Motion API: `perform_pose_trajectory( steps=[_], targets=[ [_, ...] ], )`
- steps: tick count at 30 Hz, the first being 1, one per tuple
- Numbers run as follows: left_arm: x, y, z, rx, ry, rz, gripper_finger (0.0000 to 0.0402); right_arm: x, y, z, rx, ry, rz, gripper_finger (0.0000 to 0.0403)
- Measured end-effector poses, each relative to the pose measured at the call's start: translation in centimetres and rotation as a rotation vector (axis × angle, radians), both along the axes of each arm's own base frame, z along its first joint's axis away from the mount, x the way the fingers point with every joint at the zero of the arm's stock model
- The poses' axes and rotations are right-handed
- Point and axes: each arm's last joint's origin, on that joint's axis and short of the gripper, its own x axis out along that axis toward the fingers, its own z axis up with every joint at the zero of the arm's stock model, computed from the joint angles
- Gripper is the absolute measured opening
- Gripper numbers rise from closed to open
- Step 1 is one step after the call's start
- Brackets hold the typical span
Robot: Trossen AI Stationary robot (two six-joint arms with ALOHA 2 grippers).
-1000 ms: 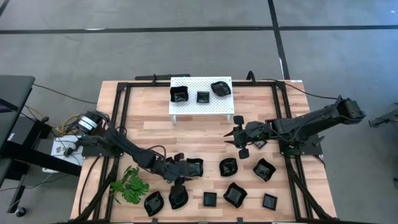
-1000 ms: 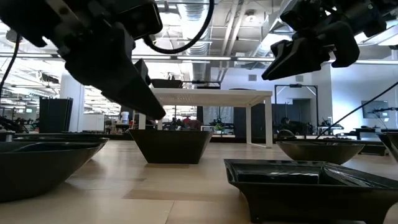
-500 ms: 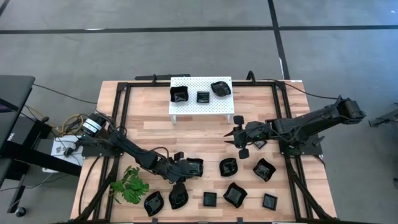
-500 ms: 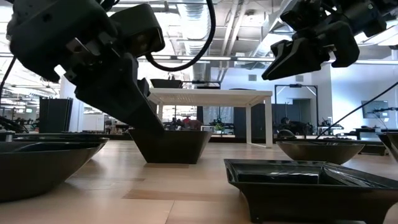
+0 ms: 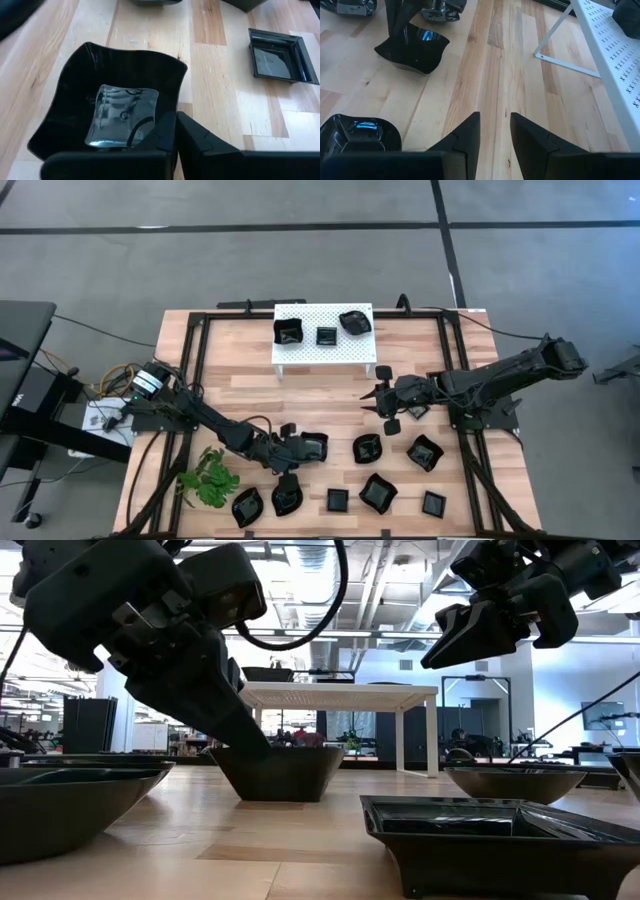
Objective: Pick & Place Mini shaped plates
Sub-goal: Stack the distorted square plate on top of the other distorted square plates on the shelf
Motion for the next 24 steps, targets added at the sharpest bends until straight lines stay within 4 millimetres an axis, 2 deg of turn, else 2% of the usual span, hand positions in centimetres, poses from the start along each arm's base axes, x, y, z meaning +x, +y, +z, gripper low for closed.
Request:
perform_pose_trajectory(
  steps=[3, 5, 9, 12, 18, 24],
  targets=[
    [0.3, -0.1, 0.5, 0.045, -0.025, -0.013, 0.0009, 0.0, 0.0, 0.0, -0.002, 0.0, 0.001, 0.0102],
    [0.6, -0.2, 1.7, 0.083, -0.066, -0.033, 0.0007, 0.0, 0.0, 0.0, -0.006, 0.0, 0.004, 0.0102],
    [0.6, 0.1, 5.3, 0.213, -0.187, -0.054, 0.0007, 0.0, 0.0, 0.1, -0.008, -0.004, 0.005, 0.0102],
    [0.0, 1.1, 8.6, 0.335, -0.265, -0.054, 0.0006, 0.0, 0.0, 0.0, -0.008, -0.003, 0.005, 0.0102],
    [-1.6, 6.0, 14.2, 0.538, -0.334, 0.06, 0.0007, 0.0, 0.0, 0.1, -0.007, -0.005, 0.005, 0.0102],
    [-3.1, 12.1, 17.1, 0.646, -0.305, 0.128, 0.0008, 0.0, 0.0, 0.1, -0.007, -0.004, 0.005, 0.0102]
  ],
)
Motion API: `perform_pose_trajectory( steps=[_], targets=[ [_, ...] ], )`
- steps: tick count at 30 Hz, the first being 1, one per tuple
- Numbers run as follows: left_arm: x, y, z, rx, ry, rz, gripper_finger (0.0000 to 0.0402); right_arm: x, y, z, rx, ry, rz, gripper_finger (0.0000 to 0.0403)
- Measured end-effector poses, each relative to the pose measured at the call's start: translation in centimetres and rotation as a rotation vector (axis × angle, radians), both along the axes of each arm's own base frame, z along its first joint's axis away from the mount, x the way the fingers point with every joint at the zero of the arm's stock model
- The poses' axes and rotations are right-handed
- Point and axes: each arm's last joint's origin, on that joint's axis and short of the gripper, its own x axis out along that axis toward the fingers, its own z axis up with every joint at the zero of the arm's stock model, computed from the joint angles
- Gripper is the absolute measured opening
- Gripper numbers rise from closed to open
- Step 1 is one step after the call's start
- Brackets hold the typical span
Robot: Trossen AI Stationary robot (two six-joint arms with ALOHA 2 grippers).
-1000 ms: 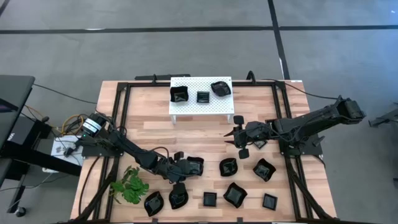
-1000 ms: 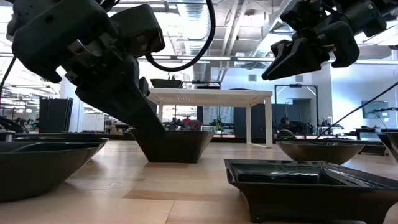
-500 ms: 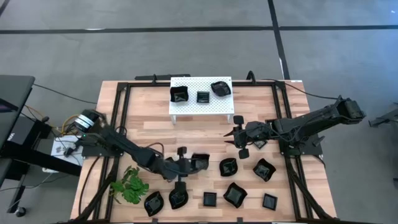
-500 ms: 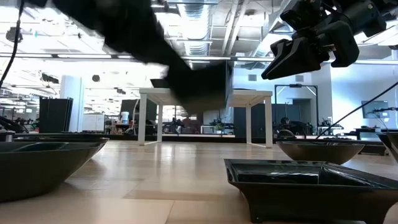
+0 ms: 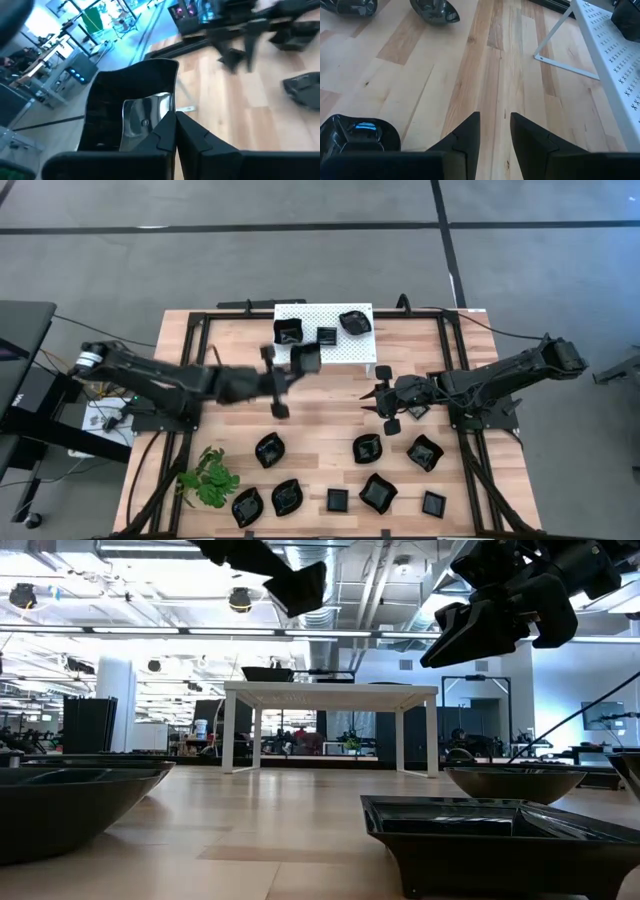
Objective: Pick & Place Mini shaped plates
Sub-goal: Stack the distorted square plate on top of the other distorted square plates on the shelf
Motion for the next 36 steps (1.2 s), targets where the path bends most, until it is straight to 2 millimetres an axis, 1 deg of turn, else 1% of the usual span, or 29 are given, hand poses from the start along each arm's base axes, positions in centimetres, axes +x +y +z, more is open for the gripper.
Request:
perform_pose_trajectory(
  steps=[4, 6, 10, 14, 18, 22, 24, 31, 36],
  targets=[
    [-0.9, 3.5, 1.1, -0.018, -0.008, 0.008, 0.0007, 0.0, 0.0, 0.0, 0.0, 0.002, 0.0, 0.0102],
    [-1.4, 5.2, 1.1, -0.026, 0.016, 0.052, 0.0006, 0.0, 0.0, 0.0, -0.001, 0.004, 0.0, 0.0102],
    [-2.0, 8.1, 0.1, -0.052, 0.119, 0.121, 0.0008, 0.0, 0.0, 0.0, -0.001, 0.004, 0.0, 0.0102],
    [-2.5, 10.1, -1.2, -0.062, 0.17, 0.147, 0.0006, 0.0, 0.0, 0.0, 0.0, 0.004, 0.0, 0.0102],
    [-3.0, 11.2, -1.9, -0.048, 0.203, 0.175, 0.0007, 0.0, 0.0, 0.0, 0.0, 0.004, 0.0, 0.0102],
    [-3.1, 11.7, -2.2, -0.034, 0.226, 0.069, 0.0006, 0.0, 0.0, 0.0, 0.0, 0.004, 0.0, 0.0102],
    [-3.1, 11.7, -2.2, -0.041, 0.222, 0.048, 0.0008, 0.0, 0.0, 0.0, 0.0, 0.004, 0.0, 0.0102],
    [-3.4, 12.4, -2.2, -0.045, 0.221, 0.079, 0.0008, 0.0, 0.0, 0.0, 0.0, 0.004, 0.0, 0.0102],
    [-3.5, 12.8, -2.2, -0.053, 0.216, 0.099, 0.0021, 0.0, 0.0, 0.0, 0.0, 0.004, 0.0, 0.0102]
  ],
)
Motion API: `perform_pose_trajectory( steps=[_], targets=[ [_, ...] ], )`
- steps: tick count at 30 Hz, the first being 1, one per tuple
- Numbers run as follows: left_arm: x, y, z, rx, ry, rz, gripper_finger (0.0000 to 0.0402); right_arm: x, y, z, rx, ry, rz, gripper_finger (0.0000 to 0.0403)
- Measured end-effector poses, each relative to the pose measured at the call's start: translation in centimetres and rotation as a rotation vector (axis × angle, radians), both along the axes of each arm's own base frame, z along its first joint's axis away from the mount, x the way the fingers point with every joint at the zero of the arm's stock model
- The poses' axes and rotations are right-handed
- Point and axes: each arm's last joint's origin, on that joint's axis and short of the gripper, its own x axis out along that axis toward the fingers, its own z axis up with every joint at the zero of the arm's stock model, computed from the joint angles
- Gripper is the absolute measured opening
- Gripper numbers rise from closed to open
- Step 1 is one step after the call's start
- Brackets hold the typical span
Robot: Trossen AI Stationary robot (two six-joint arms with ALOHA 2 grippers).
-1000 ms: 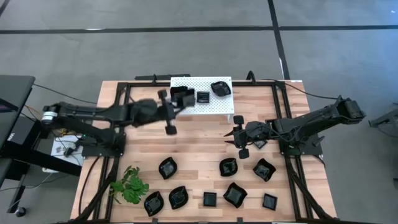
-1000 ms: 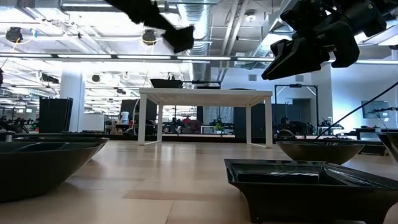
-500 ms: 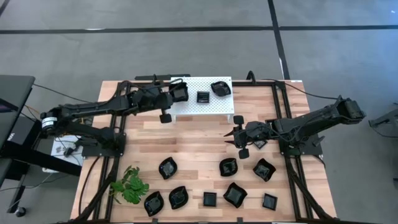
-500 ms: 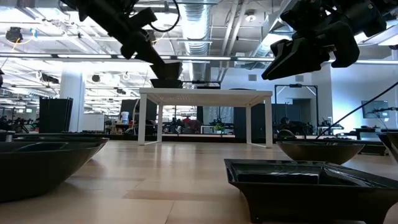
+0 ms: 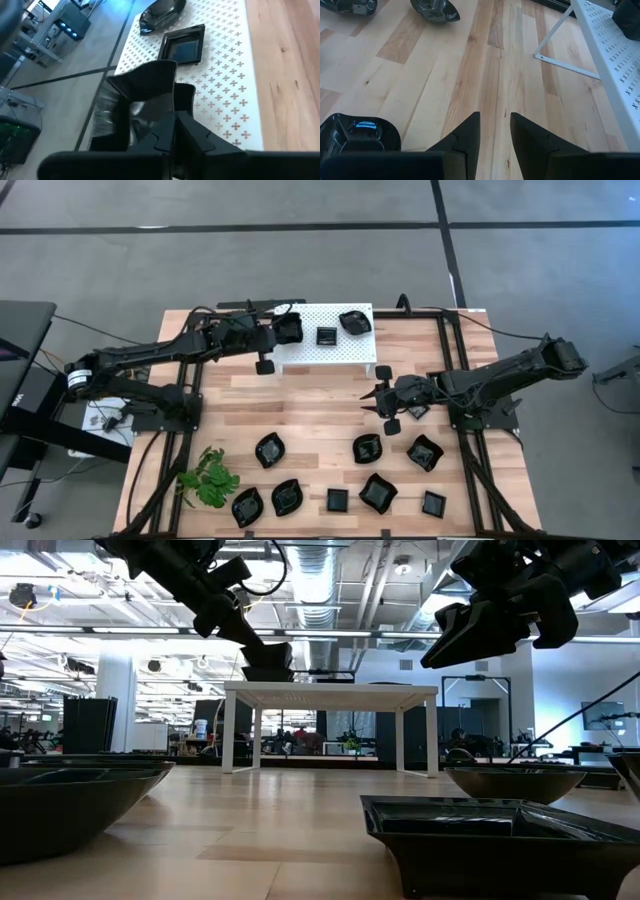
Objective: Pick & Place Mini shaped plates
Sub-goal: Stack the distorted square plate on top of the other distorted square plates on the shelf
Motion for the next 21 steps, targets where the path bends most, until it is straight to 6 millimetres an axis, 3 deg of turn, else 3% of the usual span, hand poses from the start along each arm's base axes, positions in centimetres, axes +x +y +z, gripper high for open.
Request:
perform_pose_trajectory(
  steps=[21],
  targets=[
    [0.55, 0.14, -0.53, -0.073, -0.026, 0.046, 0.0101, 0.0, 0.0, 0.0, 0.0, 0.0, 0.0, 0.0102]
  ],
)
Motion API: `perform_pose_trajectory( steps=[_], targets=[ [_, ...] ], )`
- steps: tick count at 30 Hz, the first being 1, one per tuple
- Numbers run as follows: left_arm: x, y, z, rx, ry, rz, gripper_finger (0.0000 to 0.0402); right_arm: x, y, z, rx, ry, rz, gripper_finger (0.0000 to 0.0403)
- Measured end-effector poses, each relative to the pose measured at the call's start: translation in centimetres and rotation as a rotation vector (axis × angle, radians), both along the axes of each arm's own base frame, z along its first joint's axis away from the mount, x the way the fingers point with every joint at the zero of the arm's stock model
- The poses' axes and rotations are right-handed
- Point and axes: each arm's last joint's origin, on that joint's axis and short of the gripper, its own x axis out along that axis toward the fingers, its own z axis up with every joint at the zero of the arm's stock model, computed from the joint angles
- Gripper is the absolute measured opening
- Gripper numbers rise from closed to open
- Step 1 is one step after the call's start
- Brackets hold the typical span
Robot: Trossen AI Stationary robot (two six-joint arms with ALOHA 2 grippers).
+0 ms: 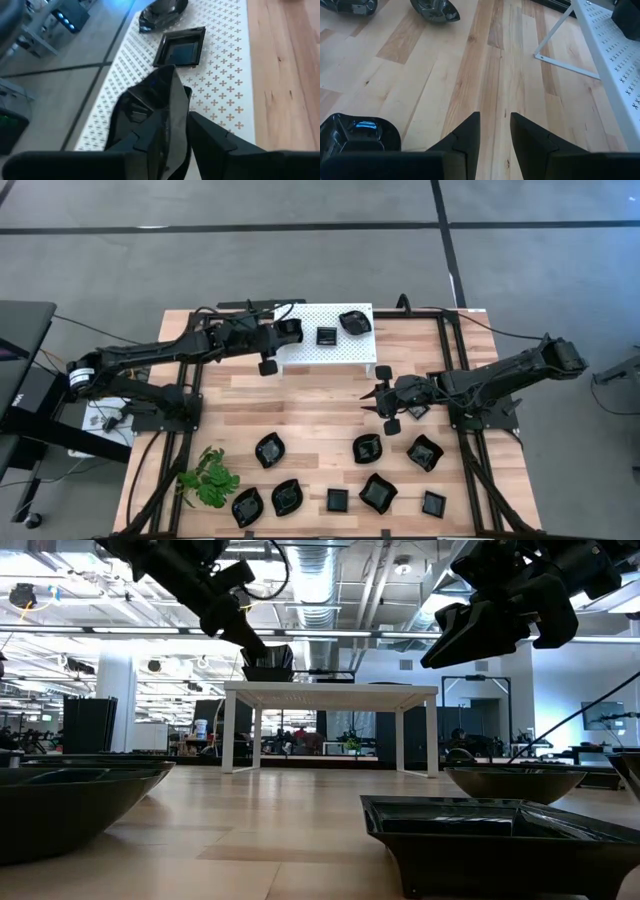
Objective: Pick & Place Mini shaped plates
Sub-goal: Stack the distorted square plate on top of the other distorted square plates on the shelf, then stack the leaf shaped plate on top of the other leaf shaped plate on the shelf
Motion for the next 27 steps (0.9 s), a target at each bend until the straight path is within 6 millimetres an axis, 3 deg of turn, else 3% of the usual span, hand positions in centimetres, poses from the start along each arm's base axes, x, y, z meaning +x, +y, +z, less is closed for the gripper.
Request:
perform_pose_trajectory(
  steps=[7, 17, 22, 27],
  targets=[
    [1.3, 0.5, -1.6, -0.019, 0.042, 0.003, 0.0087, 0.0, 0.0, 0.0, 0.0, 0.0, 0.0, 0.0102],
    [1.5, 0.3, -1.0, -0.002, -0.009, -0.005, 0.0015, 0.0, 0.0, 0.0, 0.0, 0.0, 0.0, 0.0102],
    [1.7, -1.7, 0.0, 0.013, -0.068, -0.075, 0.0011, 0.0, 0.0, 0.0, 0.0, 0.0, 0.0, 0.0102],
    [2.4, -4.9, 0.5, -0.008, -0.111, -0.185, 0.0028, 0.0, 0.0, 0.0, 0.03, -0.002, -0.019, 0.0102]
  ],
)
